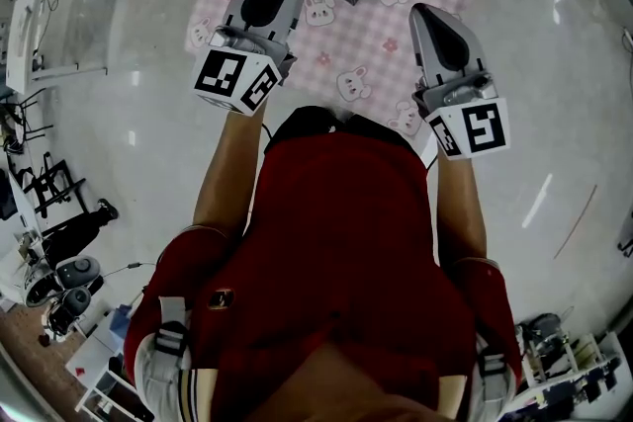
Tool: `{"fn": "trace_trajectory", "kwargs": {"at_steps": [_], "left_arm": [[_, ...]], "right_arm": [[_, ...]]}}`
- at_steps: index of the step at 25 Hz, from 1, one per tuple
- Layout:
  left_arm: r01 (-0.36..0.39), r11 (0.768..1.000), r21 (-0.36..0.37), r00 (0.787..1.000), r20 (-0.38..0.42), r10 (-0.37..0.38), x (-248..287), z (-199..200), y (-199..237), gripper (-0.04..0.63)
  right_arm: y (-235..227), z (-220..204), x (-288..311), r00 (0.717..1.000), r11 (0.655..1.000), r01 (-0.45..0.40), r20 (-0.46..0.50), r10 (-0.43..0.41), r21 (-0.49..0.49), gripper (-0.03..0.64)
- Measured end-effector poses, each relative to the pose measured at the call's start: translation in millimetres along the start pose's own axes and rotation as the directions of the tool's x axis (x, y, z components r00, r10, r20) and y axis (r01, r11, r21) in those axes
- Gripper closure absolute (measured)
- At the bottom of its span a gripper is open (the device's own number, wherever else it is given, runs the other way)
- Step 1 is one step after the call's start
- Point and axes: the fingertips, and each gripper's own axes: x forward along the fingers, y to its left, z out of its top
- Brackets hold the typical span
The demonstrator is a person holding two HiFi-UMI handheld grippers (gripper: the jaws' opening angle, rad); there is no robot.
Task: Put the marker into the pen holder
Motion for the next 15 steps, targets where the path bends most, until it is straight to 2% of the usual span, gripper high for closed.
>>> {"fn": "trace_trajectory", "kwargs": {"at_steps": [6,15], "left_arm": [[0.012,1.0,-0.01,1.0,-0.021,-0.012,9,-7,16,0.541],[0.07,0.997,-0.016,0.996,-0.053,-0.071,25,-28,35,0.541]], "right_arm": [[3,-1,15,1.0,1.0,0.008,-0.015,-0.008,-0.001,0.618],[8,0,32,0.997,0.997,0.074,-0.032,-0.075,-0.026,0.618]]}}
